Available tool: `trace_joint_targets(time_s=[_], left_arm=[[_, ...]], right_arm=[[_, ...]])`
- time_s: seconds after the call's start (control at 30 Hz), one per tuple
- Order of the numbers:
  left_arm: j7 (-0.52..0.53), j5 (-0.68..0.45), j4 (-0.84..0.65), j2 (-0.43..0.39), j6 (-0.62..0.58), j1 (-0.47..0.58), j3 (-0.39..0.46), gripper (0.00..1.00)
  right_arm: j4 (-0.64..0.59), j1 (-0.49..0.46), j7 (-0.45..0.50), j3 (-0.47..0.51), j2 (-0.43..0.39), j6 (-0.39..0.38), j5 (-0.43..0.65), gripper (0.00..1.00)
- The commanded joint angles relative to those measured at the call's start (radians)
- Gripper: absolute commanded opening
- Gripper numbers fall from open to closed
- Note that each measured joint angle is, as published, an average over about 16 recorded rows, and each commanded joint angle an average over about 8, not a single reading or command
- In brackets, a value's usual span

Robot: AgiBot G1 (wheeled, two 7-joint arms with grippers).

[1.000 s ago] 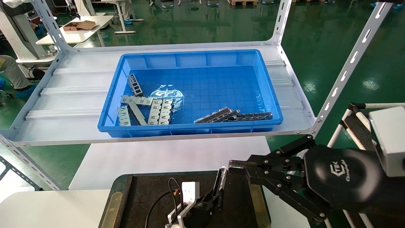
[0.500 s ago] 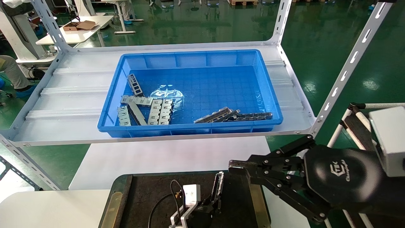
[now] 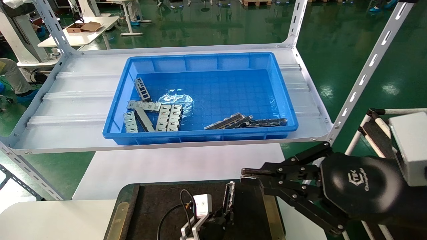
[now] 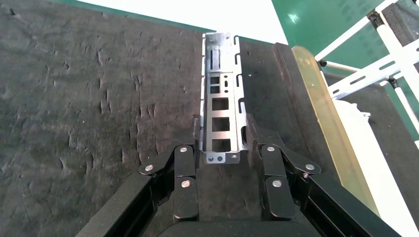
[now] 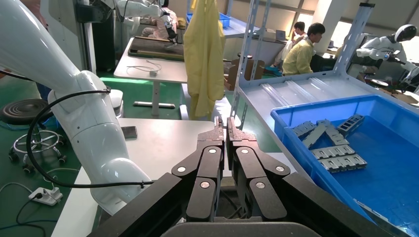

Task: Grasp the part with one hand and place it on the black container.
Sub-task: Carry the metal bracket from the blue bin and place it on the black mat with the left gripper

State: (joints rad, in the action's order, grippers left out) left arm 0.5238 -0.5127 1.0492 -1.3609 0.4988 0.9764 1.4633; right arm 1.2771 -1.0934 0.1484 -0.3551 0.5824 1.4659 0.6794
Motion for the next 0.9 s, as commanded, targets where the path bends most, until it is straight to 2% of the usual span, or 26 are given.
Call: trace_joint_targets(time_s=[0.03,0.63,0.9], left_arm=[[-0.001,0.013,0.004,0.000,0.007,0.004,0.008,1.00],[0.006,-0.008,0.047,0.006,0.023,0.035,0.041,1.00],[-0.011,-0.065,0.114,0.071,-0.011,0.057,0.049,1.00]], right_arm=[[0.000,0.000,0.000,0.000,0.000,0.000,0.000,1.00],[0.000,0.000,0.000,0.000,0.000,0.000,0.000,1.00],[0.000,0.000,0.000,0.000,0.000,0.000,0.000,1.00]])
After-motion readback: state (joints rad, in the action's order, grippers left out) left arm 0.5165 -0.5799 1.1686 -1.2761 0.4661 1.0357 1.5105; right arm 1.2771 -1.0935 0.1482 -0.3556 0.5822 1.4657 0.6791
